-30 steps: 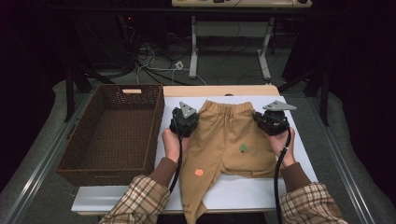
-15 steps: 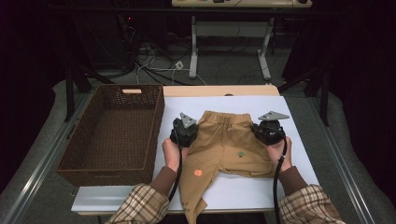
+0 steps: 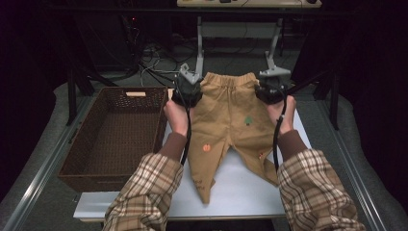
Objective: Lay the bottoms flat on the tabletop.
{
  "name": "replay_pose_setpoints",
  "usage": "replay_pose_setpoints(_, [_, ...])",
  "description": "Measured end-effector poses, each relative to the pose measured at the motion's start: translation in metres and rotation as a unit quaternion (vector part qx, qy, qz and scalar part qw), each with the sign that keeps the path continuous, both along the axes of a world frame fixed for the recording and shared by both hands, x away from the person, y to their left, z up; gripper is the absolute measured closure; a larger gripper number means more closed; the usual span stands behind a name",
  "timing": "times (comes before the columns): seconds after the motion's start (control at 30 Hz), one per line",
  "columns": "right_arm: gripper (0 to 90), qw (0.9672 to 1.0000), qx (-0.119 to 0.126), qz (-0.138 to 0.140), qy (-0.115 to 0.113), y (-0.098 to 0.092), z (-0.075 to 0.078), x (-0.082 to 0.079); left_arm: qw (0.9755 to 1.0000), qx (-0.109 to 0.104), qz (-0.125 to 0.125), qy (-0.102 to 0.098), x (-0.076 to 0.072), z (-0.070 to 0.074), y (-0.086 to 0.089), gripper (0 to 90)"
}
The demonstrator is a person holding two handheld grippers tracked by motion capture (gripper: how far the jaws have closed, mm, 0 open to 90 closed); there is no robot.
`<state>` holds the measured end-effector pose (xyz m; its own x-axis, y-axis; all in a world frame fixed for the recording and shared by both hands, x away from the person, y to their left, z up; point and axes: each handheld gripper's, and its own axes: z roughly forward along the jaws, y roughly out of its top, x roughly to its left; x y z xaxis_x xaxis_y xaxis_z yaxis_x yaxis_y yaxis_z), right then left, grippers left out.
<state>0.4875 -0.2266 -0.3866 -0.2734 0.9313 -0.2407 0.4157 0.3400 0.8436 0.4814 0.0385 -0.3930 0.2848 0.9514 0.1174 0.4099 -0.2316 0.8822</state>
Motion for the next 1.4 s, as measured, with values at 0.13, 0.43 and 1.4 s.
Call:
replay_pose_setpoints(0.13, [49.7, 0.9984, 0.012, 0.02, 0.052, 0.0, -0.021, 0.0, 0.9983, 0.005, -0.029, 0.05, -0.014, -0.035, -0.003, 37.6])
replay_pose_setpoints(0.43, [45.1, 0.9862, 0.005, 0.095, 0.135, -0.015, -0.102, -0.065, 0.9871, 0.027, -0.115, 0.108, -0.075, -0.105, -0.009, 31.3])
replay_pose_setpoints(1.4, [24.9, 0.9711, 0.0, 0.067, 0.229, -0.044, -0.146, -0.114, 0.9683, 0.05, -0.197, 0.145, -0.146, -0.139, 0.024, 15.2])
